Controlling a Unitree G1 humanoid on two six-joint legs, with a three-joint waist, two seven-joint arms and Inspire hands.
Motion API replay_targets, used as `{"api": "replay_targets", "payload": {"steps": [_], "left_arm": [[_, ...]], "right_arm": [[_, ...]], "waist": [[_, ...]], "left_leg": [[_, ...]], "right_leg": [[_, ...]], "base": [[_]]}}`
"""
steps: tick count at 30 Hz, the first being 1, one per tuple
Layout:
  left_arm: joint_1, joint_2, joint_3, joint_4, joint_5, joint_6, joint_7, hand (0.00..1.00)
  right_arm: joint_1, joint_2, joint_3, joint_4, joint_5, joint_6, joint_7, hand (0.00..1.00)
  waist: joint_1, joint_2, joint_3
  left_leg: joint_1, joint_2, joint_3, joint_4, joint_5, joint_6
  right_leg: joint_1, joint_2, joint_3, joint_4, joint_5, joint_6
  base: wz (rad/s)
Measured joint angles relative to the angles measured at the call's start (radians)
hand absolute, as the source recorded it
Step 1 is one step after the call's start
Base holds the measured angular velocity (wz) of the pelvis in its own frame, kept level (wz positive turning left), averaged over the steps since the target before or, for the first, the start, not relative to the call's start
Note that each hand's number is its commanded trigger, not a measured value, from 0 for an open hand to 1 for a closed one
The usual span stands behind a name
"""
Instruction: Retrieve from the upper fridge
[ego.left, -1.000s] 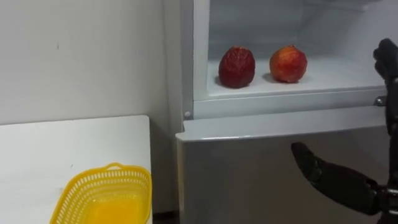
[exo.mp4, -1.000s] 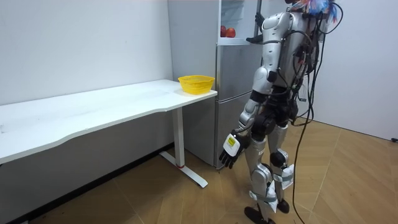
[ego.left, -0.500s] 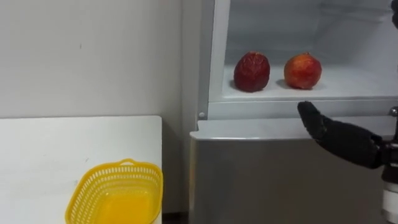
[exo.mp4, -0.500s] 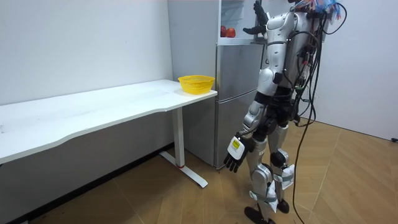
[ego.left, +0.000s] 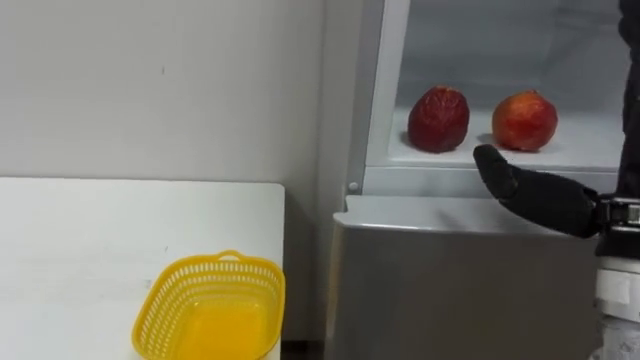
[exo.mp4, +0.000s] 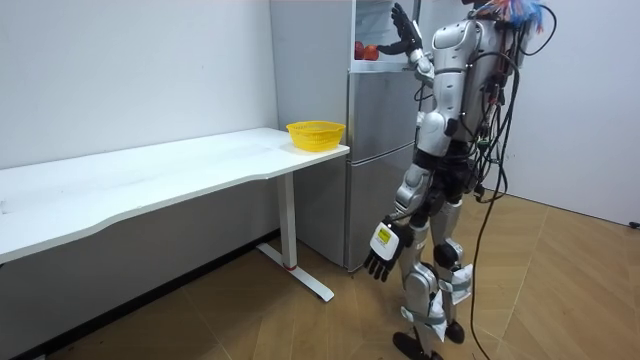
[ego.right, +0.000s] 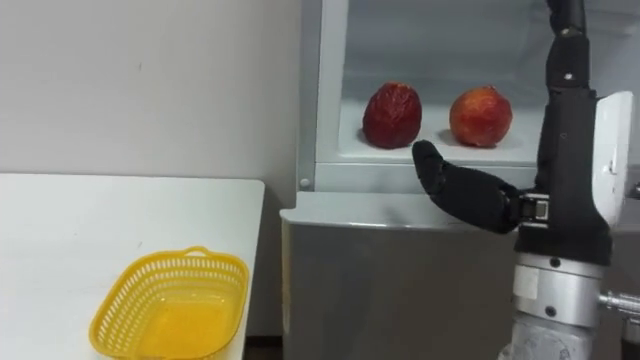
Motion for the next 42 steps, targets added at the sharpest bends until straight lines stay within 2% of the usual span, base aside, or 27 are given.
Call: {"api": "replay_targets", "payload": {"steps": [4, 11, 15, 19, 22, 25, 27, 32, 40, 42], "left_arm": [[0.007, -0.001, 0.000, -0.005, 0.050, 0.007, -0.003, 0.00], [0.011, -0.006, 0.000, -0.015, 0.083, 0.016, -0.026, 0.00], [0.013, -0.008, 0.001, -0.015, 0.083, 0.017, -0.027, 0.00], [0.015, -0.009, 0.027, -0.014, 0.083, 0.026, -0.041, 0.00], [0.018, -0.009, 0.037, -0.014, 0.083, 0.034, -0.043, 0.00], [0.014, -0.009, 0.038, -0.014, 0.083, 0.054, -0.043, 0.00], [0.014, -0.009, 0.039, -0.014, 0.083, 0.063, -0.043, 0.00], [0.013, -0.008, 0.040, -0.014, 0.084, 0.075, -0.042, 0.00], [0.013, -0.007, 0.048, -0.015, 0.084, 0.087, -0.048, 0.00], [0.013, -0.003, 0.048, -0.028, 0.084, 0.088, -0.056, 0.00]], "right_arm": [[-0.028, 0.000, 0.008, 0.019, 0.000, 0.002, 0.003, 0.00], [-0.120, -0.001, 0.011, 0.079, -0.004, 0.000, 0.012, 0.00], [-0.127, -0.001, 0.013, 0.096, 0.006, 0.008, 0.018, 0.00], [-0.146, -0.001, 0.013, 0.149, 0.054, 0.010, 0.025, 0.00], [-0.185, -0.001, 0.013, 0.189, 0.088, 0.031, 0.031, 0.00], [-0.222, -0.001, 0.014, 0.240, 0.103, 0.044, 0.033, 0.00], [-0.227, -0.001, 0.016, 0.262, 0.103, 0.067, 0.047, 0.00], [-0.227, -0.001, 0.017, 0.278, 0.102, 0.095, 0.080, 0.00], [-0.251, -0.004, 0.016, 0.305, 0.102, 0.099, 0.101, 0.00], [-0.272, -0.020, 0.017, 0.324, 0.102, 0.111, 0.113, 0.00]], "waist": [[0.017, 0.000, 0.0000], [0.024, 0.004, 0.0022], [0.046, 0.004, 0.0018], [0.049, -0.006, -0.0006], [0.050, -0.009, 0.0014], [0.050, -0.018, -0.0037], [0.051, -0.025, -0.0035], [0.052, -0.028, -0.0023], [0.049, -0.028, -0.0026], [0.048, -0.030, -0.0032]], "left_leg": [[0.001, -0.001, -0.004, 0.002, 0.000, 0.000], [-0.002, -0.008, -0.023, 0.014, 0.001, 0.001], [0.000, -0.009, -0.023, 0.016, 0.001, 0.002], [0.000, -0.009, -0.026, 0.017, 0.001, 0.002], [-0.007, -0.010, -0.029, 0.018, 0.002, 0.002], [-0.016, -0.012, -0.036, 0.022, 0.002, 0.003], [-0.017, -0.013, -0.044, 0.026, 0.002, 0.003], [-0.019, -0.014, -0.054, 0.027, 0.002, 0.003], [-0.020, -0.014, -0.056, 0.026, 0.002, 0.003], [-0.020, -0.014, -0.056, 0.027, 0.002, 0.003]], "right_leg": [[0.009, -0.001, -0.004, -0.001, 0.000, 0.000], [0.020, -0.007, -0.019, -0.014, 0.000, 0.000], [0.021, -0.008, -0.019, -0.013, 0.000, 0.000], [0.023, -0.009, -0.022, -0.013, 0.000, 0.000], [0.022, -0.009, -0.026, -0.013, 0.000, 0.000], [0.016, -0.009, -0.025, -0.013, 0.000, 0.000], [0.017, -0.009, -0.025, -0.013, 0.000, 0.000], [0.018, -0.009, -0.021, -0.014, 0.000, 0.000], [0.018, -0.009, -0.022, -0.014, 0.000, 0.000], [0.018, -0.009, -0.022, -0.014, 0.000, 0.000]], "base": [[0.05], [0.08], [0.00], [0.00], [0.02], [0.06], [0.08], [0.06], [0.00], [0.00]]}}
